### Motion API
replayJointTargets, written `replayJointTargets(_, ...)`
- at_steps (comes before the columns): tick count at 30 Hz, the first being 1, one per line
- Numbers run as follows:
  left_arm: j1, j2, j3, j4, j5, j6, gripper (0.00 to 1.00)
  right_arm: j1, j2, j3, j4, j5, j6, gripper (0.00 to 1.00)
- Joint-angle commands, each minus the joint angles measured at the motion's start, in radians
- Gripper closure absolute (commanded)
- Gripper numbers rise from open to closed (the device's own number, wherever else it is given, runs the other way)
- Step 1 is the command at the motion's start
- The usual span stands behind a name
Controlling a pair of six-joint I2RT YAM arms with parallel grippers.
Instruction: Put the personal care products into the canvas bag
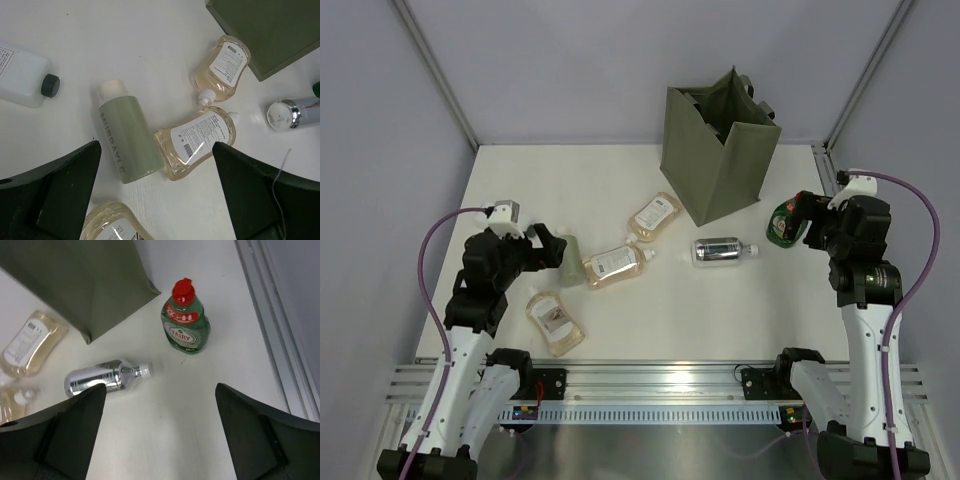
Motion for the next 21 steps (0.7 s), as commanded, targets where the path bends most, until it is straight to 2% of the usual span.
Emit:
replayJointTargets(1,-0.010,-0.015,0.016,0.060,0.050,0.028,0.01,-0.001,-0.025,0.057,-0.011,-0.251,-0.219,0.00)
replayJointTargets(2,-0.012,-0.012,0.018,0.060,0.055,0.028,0.01,-0.001,-0.017,0.062,-0.056,-0.354,-0.430,0.00)
replayJointTargets(3,-0.016,-0.012,0.018,0.062,0.059,0.028,0.01,-0.001,-0.008,0.080,-0.114,-0.528,-0.523,0.01)
replayJointTargets(4,-0.018,-0.008,0.018,0.062,0.067,0.028,0.01,-0.001,0.023,0.091,-0.204,-0.567,-0.606,0.01)
replayJointTargets(7,-0.024,0.003,0.024,0.054,0.078,0.031,0.01,-0.001,0.089,0.128,-0.306,-0.642,-0.669,0.01)
replayJointTargets(10,-0.030,0.006,0.027,0.051,0.081,0.036,0.01,-0.007,0.132,0.108,-0.280,-0.706,-0.639,0.00)
replayJointTargets(17,-0.038,0.005,0.029,0.050,0.092,0.044,0.01,-0.086,0.271,0.088,-0.084,-0.726,-0.339,0.00)
replayJointTargets(20,-0.038,0.003,0.030,0.048,0.095,0.048,0.01,-0.122,0.299,0.053,0.039,-0.658,-0.236,0.01)
replayJointTargets(21,-0.039,0.002,0.030,0.047,0.095,0.050,0.01,-0.122,0.299,0.025,0.112,-0.557,-0.195,0.01)
